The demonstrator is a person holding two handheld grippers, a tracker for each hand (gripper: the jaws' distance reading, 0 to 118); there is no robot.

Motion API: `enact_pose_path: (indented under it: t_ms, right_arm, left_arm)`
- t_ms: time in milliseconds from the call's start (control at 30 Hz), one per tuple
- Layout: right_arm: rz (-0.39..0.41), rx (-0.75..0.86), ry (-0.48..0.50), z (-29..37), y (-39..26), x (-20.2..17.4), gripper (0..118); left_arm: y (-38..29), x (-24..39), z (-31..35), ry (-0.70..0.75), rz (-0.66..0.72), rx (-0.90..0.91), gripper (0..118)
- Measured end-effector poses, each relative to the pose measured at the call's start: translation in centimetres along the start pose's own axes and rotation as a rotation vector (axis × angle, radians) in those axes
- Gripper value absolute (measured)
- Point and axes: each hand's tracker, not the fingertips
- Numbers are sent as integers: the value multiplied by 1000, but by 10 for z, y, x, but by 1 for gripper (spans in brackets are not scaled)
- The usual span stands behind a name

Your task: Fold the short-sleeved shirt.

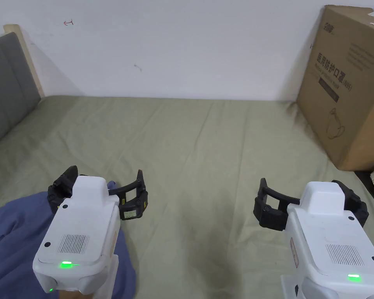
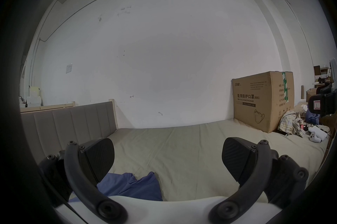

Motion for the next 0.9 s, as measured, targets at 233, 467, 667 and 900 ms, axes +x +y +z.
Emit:
enact_pose_path:
  t_ms: [233, 467, 667, 900]
  right_arm:
    - [1, -6, -1, 0, 2, 0, 81]
    - [6, -23, 22, -6, 2, -4, 0]
    - [4, -21, 33, -10, 3, -9, 0]
    - [10, -9, 133, -24, 9, -40, 0]
  left_arm:
    - [2, 3, 1, -7, 7, 3, 78]
    - [8, 1, -6, -19, 65, -29, 0]
    - [6, -5, -6, -6, 35, -41, 0]
    - [5, -46, 8, 101, 28, -54, 0]
